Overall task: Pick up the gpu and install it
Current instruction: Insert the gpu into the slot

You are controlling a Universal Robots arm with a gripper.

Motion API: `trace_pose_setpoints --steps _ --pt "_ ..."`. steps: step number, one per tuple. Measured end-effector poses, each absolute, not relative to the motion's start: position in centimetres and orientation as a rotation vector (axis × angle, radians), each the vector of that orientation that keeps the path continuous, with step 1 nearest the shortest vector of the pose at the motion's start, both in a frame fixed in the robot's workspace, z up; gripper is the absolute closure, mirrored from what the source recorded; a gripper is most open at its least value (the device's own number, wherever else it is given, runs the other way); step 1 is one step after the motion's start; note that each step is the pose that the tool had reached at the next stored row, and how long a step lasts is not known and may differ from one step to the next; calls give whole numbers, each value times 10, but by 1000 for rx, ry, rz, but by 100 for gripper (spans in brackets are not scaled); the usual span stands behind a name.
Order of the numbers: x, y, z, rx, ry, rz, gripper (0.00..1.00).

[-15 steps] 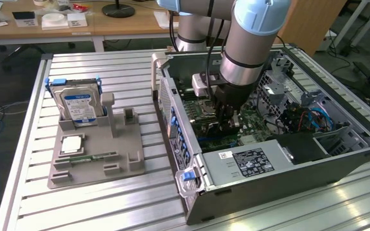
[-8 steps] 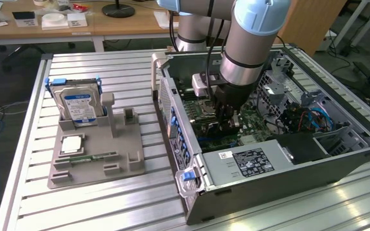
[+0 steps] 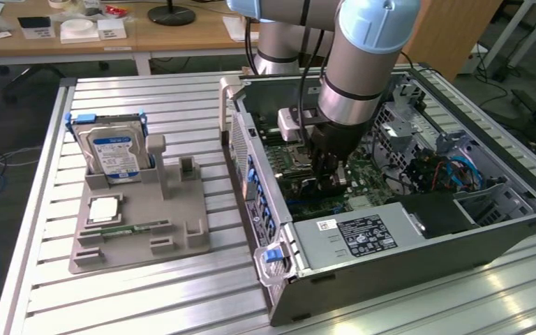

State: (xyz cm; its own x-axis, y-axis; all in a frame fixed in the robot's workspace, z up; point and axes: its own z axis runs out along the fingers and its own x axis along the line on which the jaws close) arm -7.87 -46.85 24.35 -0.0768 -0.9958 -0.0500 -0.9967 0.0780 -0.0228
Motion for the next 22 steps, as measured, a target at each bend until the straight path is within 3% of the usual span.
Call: trace_pose_setpoints --steps 22 --pt "-79 -469 242 -2097 2266 29 73"
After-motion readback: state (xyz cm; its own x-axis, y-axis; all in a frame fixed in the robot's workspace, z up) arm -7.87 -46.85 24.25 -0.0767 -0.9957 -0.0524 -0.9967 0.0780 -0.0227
